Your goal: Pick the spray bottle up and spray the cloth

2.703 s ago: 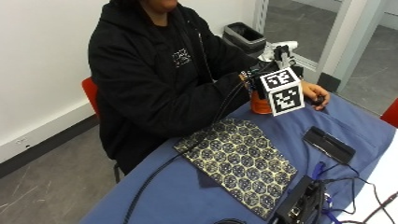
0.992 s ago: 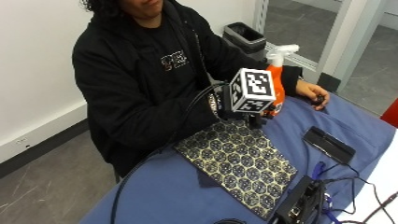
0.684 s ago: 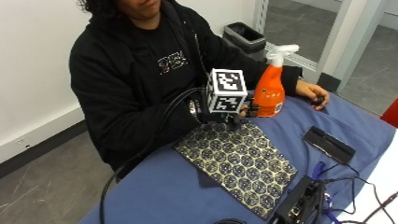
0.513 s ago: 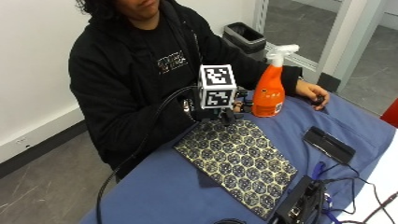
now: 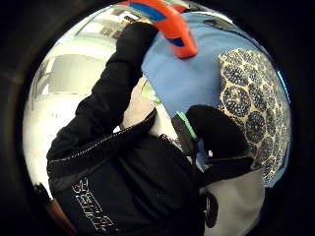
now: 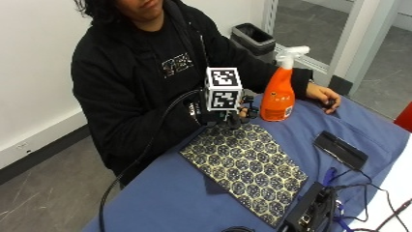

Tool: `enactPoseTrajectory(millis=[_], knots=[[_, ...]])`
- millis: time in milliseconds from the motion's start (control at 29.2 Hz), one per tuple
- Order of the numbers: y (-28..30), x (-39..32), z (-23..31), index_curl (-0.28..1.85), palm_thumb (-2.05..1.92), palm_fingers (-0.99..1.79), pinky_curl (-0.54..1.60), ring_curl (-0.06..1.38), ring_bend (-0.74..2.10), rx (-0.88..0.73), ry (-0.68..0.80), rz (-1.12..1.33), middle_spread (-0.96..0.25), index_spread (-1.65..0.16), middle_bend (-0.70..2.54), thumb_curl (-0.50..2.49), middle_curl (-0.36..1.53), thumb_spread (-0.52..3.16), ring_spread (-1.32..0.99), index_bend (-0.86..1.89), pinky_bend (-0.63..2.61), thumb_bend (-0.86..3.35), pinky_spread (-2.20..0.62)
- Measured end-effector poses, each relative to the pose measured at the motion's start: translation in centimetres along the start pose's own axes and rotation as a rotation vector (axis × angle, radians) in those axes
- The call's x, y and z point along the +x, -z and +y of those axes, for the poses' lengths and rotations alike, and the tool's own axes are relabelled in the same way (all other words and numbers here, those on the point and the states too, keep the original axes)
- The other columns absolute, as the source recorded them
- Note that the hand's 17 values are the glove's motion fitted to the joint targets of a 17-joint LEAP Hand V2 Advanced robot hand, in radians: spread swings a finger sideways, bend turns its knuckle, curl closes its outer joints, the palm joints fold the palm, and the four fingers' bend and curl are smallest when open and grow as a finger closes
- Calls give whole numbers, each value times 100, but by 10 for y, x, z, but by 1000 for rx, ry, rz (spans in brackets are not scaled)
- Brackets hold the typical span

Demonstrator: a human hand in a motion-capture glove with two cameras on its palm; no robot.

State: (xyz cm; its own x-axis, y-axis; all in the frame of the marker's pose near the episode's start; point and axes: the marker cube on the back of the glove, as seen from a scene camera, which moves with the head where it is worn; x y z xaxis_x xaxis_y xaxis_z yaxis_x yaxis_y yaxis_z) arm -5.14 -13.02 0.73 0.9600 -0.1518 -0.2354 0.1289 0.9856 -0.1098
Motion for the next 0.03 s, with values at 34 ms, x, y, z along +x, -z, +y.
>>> enactPoseTrajectory(millis=[34], knots=[[-1, 0, 0, 21, 57, 4, 37, 34, 39, -3, 1, -3, -13, -43, 31, 36, 40, 120, -3, 11, 38, -2, 16]])
